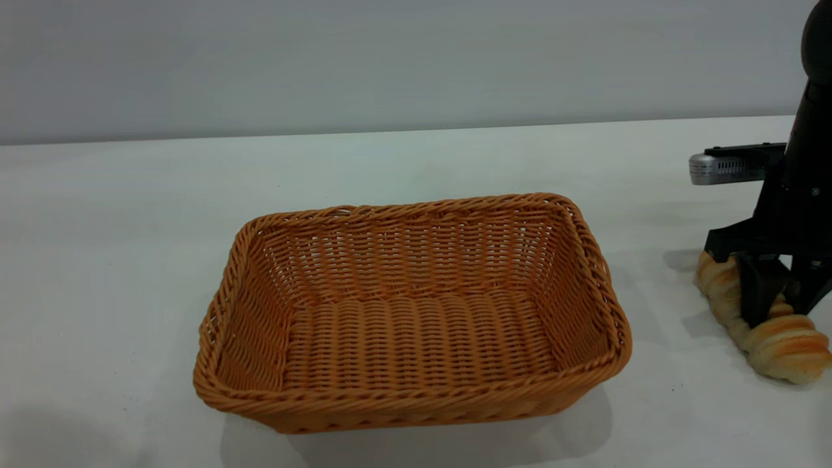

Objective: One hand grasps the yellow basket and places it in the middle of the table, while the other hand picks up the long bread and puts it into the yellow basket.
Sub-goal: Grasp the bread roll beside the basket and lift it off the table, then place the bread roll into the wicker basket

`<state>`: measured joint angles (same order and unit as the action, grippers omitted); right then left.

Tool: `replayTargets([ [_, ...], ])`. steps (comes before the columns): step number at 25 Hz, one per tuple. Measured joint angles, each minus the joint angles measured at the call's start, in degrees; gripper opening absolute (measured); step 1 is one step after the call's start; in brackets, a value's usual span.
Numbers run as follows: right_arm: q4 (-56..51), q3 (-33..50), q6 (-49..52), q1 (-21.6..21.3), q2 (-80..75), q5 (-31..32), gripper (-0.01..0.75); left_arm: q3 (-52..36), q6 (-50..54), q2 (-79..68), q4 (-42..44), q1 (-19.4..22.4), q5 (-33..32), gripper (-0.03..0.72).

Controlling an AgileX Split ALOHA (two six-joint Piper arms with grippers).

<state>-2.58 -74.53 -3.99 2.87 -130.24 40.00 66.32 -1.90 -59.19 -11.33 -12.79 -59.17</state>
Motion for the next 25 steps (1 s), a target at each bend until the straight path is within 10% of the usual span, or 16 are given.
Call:
replayTargets([
  [5, 0.61, -1.64, 0.00, 0.00, -0.51, 2.18, 0.065, -0.15, 0.00, 0.00, 0.00, 0.00, 0.33, 0.572],
  [25, -5.95, -3.00, -4.45, 4.55, 22.15, 14.38, 0.051, -0.15, 0.00, 0.00, 0.00, 0.00, 1.64, 0.572],
])
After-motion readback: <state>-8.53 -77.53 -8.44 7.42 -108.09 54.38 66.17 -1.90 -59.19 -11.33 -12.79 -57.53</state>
